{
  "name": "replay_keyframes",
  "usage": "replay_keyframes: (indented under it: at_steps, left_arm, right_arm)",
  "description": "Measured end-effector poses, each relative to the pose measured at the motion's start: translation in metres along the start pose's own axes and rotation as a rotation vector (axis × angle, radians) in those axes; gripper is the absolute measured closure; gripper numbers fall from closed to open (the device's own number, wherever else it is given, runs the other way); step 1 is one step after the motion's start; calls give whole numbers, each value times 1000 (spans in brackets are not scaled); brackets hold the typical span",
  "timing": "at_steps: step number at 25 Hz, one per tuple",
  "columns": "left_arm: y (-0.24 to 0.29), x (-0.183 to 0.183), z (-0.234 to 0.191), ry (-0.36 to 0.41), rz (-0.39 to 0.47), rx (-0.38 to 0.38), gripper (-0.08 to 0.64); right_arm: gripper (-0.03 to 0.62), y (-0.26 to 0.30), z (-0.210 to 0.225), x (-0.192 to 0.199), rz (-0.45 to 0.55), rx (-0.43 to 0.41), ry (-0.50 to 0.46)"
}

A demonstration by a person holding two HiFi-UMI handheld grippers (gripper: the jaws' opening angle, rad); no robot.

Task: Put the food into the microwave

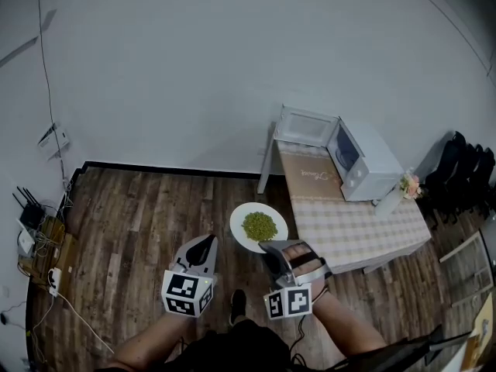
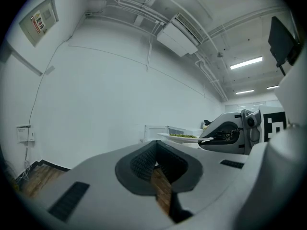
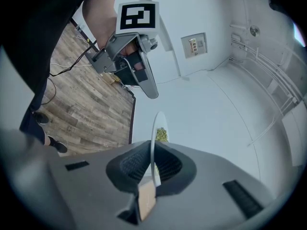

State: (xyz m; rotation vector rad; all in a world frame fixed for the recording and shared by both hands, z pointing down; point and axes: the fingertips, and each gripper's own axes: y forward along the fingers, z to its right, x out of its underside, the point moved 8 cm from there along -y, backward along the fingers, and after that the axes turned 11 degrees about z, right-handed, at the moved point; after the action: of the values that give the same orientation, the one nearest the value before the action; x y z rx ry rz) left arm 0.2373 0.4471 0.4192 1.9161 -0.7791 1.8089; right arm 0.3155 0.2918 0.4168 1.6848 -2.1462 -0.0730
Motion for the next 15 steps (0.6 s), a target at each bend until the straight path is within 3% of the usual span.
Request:
replay_keyframes:
  at_steps: [15]
  left_arm:
    - [115,2,-39,16,-25,-5,552]
  right_arm:
    - [566,77,46,87,23,-9,32]
